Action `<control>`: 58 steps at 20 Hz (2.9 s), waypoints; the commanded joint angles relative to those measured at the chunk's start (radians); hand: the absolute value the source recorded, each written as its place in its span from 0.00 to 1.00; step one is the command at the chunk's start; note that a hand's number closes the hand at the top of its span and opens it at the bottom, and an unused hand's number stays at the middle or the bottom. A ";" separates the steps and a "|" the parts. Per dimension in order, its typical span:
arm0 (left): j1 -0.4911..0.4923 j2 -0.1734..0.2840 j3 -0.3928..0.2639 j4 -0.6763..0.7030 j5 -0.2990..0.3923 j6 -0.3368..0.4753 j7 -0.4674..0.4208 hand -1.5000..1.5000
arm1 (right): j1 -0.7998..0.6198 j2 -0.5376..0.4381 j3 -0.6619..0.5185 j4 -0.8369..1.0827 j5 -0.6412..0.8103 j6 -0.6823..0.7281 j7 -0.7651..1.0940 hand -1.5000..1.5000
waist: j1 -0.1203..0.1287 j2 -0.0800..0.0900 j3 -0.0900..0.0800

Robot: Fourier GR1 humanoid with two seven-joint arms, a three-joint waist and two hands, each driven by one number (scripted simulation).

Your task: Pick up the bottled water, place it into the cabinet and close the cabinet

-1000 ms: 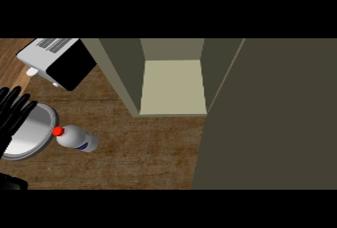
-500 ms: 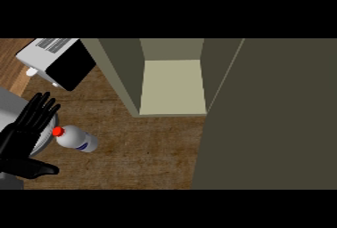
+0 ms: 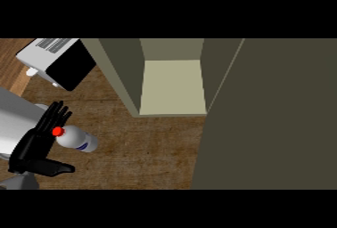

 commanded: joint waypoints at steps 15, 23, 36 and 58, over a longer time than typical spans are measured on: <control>-0.185 0.076 -0.003 0.576 -0.143 -0.003 -0.395 0.00 | 0.071 -0.052 0.093 -0.152 0.117 -0.043 0.006 0.00 | -0.007 0.001 -0.001; -0.253 0.039 -0.019 0.681 -0.143 0.012 -0.463 0.00 | 0.027 -0.078 -0.019 -0.148 0.032 -0.045 0.039 0.00 | -0.004 0.002 0.000; -0.333 0.009 -0.035 0.808 -0.116 -0.078 -0.454 1.00 | 0.054 -0.076 -0.004 -0.094 0.038 -0.074 -0.021 0.00 | -0.008 0.004 -0.001; -0.423 -0.235 -0.130 0.730 -0.057 0.300 -0.585 1.00 | 0.196 -0.139 -0.332 -0.044 -0.178 0.077 -0.190 0.00 | -0.002 0.001 0.002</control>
